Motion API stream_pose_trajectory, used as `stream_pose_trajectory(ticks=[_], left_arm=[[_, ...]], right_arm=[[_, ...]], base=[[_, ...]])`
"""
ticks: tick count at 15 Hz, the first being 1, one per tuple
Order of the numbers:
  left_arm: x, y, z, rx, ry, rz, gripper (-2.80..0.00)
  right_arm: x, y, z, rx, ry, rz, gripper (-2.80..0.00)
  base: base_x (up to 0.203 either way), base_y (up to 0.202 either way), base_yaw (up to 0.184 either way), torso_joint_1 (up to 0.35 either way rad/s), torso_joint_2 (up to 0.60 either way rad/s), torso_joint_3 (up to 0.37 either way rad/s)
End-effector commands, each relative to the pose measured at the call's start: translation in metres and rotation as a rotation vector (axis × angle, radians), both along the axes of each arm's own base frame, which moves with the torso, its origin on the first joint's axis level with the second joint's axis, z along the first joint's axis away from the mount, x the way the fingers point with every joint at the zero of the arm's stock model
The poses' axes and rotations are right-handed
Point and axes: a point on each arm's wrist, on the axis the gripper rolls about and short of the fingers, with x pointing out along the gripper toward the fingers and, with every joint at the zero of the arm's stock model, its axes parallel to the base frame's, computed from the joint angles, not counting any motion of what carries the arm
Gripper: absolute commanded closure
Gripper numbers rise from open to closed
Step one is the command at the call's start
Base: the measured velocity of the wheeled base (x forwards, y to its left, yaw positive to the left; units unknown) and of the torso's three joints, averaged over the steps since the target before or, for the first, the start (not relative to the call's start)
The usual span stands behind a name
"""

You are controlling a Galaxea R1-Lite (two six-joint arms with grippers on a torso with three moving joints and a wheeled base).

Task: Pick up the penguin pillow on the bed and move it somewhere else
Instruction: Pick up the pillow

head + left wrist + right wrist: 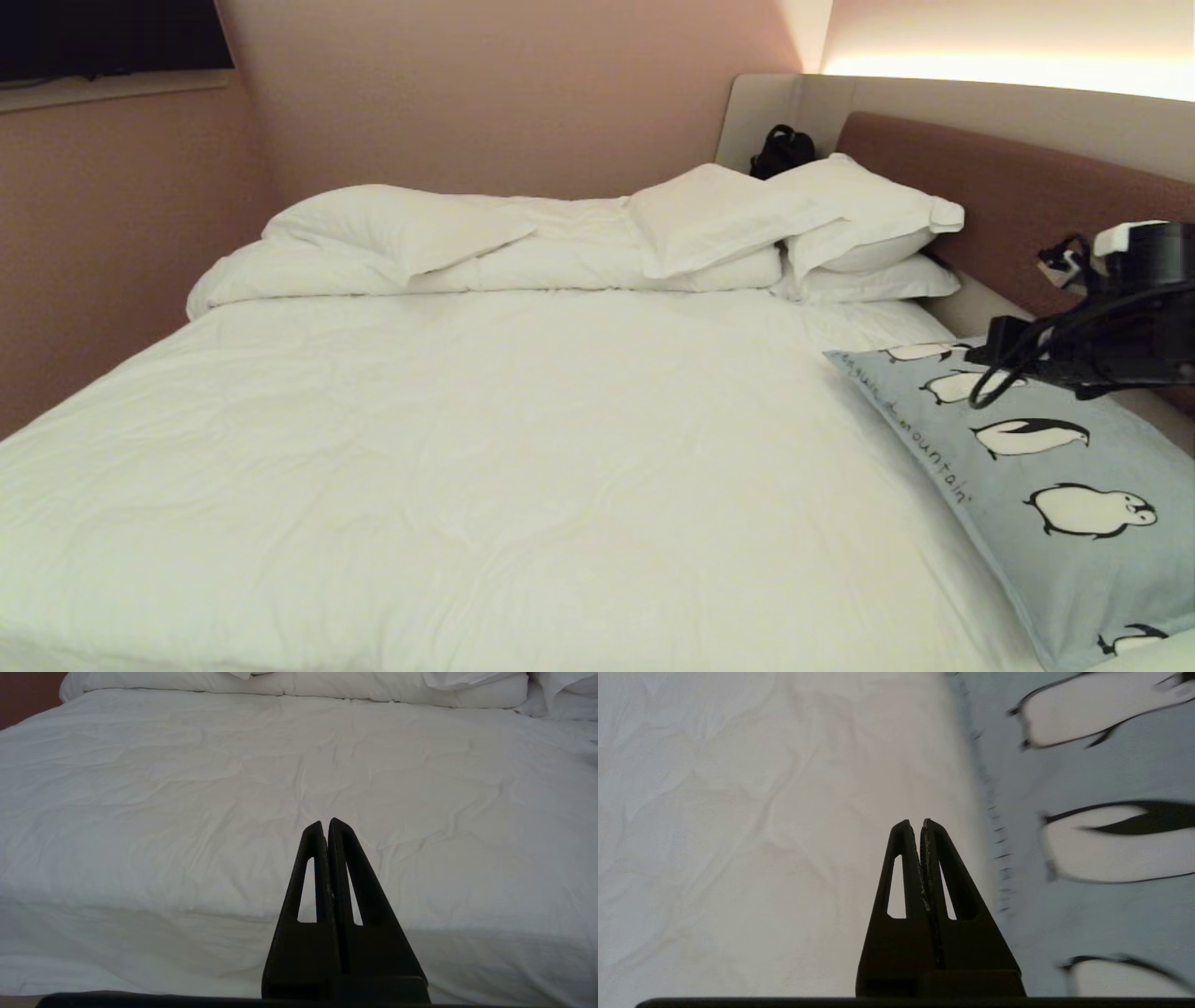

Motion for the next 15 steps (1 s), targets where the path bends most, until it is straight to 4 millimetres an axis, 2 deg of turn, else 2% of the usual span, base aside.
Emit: stream_pose_trajectory(ticks=[1,4,7,10,13,15], left_arm=[[0.000,0.000,0.000,-0.001,-0.001,0.000,0.00],[0.000,0.000,0.000,-0.001,-0.001,0.000,0.00],[0.000,0.000,0.000,-0.001,-0.001,0.000,0.00],[0.000,0.000,0.000,-0.001,-0.001,0.000,0.00],[0.000,0.000,0.000,-0.001,-0.001,0.000,0.00],[0.000,0.000,0.000,-0.001,-0.001,0.000,0.00]], right_arm=[[-0.005,0.037,-0.007,0.073,0.152,-0.331,0.00],[-0.022,0.081,-0.001,0.101,0.274,-0.278,0.00],[-0.051,0.104,0.023,0.117,0.310,-0.228,0.00],[-0.089,0.110,0.053,0.121,0.286,-0.185,0.00],[-0.134,0.103,0.076,0.129,0.241,-0.175,0.00],[-0.176,0.095,0.092,0.132,0.150,-0.146,0.00]], base=[[0.000,0.000,0.000,0.000,0.00,0.000],[0.000,0.000,0.000,0.000,0.00,0.000],[0.000,0.000,0.000,0.000,0.00,0.000],[0.000,0.000,0.000,0.000,0.00,0.000],[0.000,0.000,0.000,0.000,0.00,0.000],[0.000,0.000,0.000,0.000,0.00,0.000]])
